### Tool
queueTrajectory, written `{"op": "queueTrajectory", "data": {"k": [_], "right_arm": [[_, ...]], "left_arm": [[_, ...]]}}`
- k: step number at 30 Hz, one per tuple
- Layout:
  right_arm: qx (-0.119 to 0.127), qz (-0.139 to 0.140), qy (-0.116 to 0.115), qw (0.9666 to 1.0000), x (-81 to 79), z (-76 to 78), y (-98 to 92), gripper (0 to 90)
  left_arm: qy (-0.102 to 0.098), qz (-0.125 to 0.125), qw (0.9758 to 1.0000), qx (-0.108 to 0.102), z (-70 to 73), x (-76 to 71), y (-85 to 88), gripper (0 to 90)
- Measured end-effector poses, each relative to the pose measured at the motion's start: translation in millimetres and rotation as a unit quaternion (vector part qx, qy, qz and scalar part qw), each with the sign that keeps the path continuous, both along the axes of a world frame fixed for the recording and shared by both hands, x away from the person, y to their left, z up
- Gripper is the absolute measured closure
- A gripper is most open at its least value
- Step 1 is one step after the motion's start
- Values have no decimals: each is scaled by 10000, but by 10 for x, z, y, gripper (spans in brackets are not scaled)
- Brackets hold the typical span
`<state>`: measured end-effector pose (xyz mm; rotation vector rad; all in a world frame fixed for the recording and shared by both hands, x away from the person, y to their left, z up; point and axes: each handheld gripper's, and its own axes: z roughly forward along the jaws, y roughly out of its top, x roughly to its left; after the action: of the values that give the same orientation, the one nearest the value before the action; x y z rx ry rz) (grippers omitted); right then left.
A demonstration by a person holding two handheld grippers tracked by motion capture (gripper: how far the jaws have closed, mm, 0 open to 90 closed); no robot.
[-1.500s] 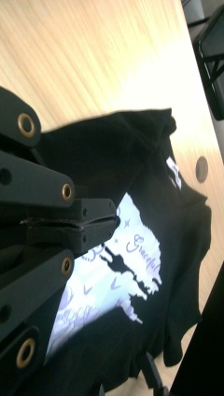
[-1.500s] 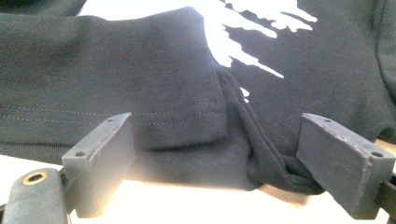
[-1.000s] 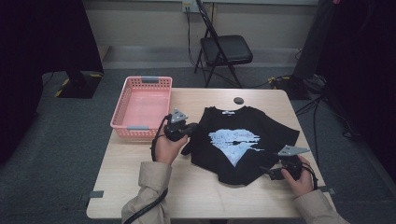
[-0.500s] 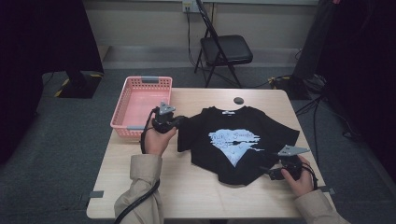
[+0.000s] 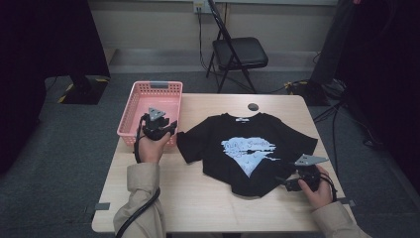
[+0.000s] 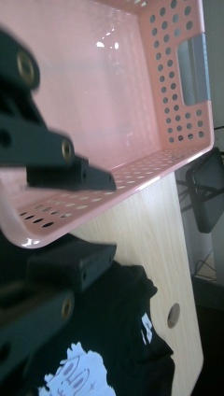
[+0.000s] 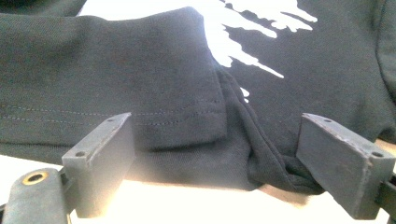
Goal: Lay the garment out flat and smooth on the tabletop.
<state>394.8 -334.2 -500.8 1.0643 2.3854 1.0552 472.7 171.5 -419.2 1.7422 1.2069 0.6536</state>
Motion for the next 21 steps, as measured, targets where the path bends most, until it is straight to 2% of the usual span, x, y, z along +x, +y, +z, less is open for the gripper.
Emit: {"op": "queueTrajectory", "data": {"k": [2, 4, 6, 7, 12, 15, 17, 18, 19, 21], "right_arm": [[1, 0, 3, 10000, 0, 0, 0, 115], [0, 1, 2, 10000, 0, 0, 0, 115], [-2, 1, 0, 10000, 0, 0, 0, 115], [1, 0, 1, 10000, 0, 0, 0, 115], [1, -1, 0, 10000, 0, 0, 0, 116], [2, 0, 2, 10000, 0, 0, 0, 115], [-1, 2, 3, 10000, 0, 0, 0, 115], [1, 0, 1, 10000, 0, 0, 0, 115], [1, 0, 1, 10000, 0, 0, 0, 115], [-1, 2, 4, 10000, 0, 0, 0, 115]], "left_arm": [[47, -271, 9996, 23, -32, -65, -57, 425], [17, -547, 9985, 82, -63, -141, -140, 364], [16, -779, 9969, -48, -104, -213, -238, 308], [0, -898, 9959, -79, -128, -248, -289, 304], [175, -1422, 9896, -98, -296, -389, -533, 254], [210, -1646, 9861, -8, -409, -463, -648, 244], [214, -1744, 9844, -7, -476, -517, -724, 242], [214, -1744, 9844, -7, -476, -517, -724, 240], [229, -1905, 9814, 44, -536, -565, -800, 240], [237, -2018, 9790, 134, -588, -604, -865, 228]]}}
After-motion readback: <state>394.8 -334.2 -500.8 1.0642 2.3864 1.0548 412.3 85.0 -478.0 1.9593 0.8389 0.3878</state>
